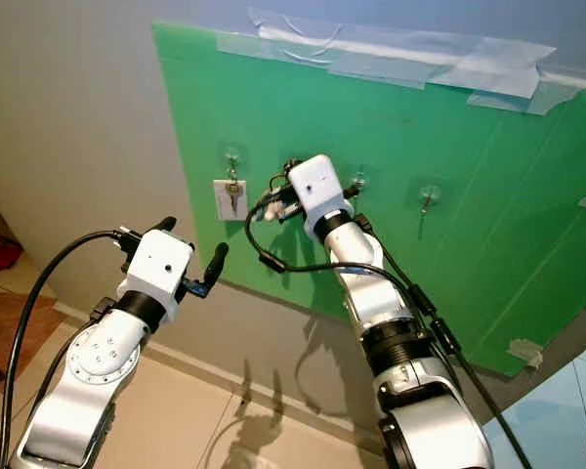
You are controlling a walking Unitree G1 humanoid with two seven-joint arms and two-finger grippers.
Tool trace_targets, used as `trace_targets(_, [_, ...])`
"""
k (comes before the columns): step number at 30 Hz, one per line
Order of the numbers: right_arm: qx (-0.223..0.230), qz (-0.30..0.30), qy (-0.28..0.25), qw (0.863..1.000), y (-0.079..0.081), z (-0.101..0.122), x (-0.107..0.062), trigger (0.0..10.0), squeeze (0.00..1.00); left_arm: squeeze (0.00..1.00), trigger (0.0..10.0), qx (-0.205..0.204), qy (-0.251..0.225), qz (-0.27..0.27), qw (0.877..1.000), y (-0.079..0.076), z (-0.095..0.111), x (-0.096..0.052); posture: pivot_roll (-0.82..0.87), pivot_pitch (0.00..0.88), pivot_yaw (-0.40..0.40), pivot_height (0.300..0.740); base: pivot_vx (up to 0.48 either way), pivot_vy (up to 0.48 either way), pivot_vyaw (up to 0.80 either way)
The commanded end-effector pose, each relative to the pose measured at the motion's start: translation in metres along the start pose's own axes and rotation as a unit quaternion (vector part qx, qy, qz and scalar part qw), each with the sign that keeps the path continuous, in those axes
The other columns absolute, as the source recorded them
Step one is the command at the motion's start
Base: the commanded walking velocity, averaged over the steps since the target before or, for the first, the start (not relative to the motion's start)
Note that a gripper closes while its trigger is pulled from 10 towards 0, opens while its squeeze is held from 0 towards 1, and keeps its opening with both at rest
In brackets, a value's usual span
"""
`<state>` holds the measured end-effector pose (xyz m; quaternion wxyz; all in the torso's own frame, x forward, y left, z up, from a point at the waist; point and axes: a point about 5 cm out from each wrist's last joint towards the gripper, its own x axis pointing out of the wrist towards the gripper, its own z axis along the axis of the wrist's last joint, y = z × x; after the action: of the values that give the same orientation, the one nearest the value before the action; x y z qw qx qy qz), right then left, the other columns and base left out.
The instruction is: Hang keys on a hook
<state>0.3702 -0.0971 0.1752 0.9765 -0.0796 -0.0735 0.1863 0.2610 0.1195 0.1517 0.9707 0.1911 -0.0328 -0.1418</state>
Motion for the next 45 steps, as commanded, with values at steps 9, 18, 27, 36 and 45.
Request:
trace_targets(9, [0.113, -0.02, 0.035, 0.993, -0.016, -0.004, -0.006, 10.0, 0.0, 0.0, 10.0, 0.006, 0.0, 0.001, 1.0, -0.001, 0.0, -0.001, 0.01, 0.0, -0.044, 0.74, 0.0, 0.0, 0.0])
trace_targets(18, [0.188, -0.016, 0.06, 0.98, -0.013, -0.006, -0.009, 10.0, 0.0, 0.0, 10.0, 0.004, 0.001, 0.0, 1.0, -0.002, -0.001, -0.002, 0.0, 0.0, -0.043, 0.74, 0.0, 0.0, 0.0])
trace_targets(27, [0.128, -0.015, 0.056, 0.99, -0.011, 0.004, -0.009, 10.0, 0.0, 0.0, 10.0, 0.004, 0.002, 0.0, 1.0, -0.003, -0.001, -0.002, 0.0, 0.0, -0.041, 0.74, 0.0, 0.0, 0.0])
trace_targets(36, [0.054, 0.008, 0.032, 0.998, 0.003, 0.022, 0.001, 10.0, 0.0, 0.0, 10.0, 0.003, 0.001, 0.0, 1.0, -0.003, -0.001, -0.001, 0.0, 0.0, -0.044, 0.74, 0.0, 0.0, 0.0])
trace_targets(45, [0.074, 0.005, 0.022, 0.997, 0.007, 0.036, 0.01, 10.0, 0.0, 0.0, 10.0, 0.002, 0.0, 0.001, 1.0, -0.004, 0.0, 0.0, 0.0, 0.0, -0.047, 0.74, 0.0, 0.0, 0.0])
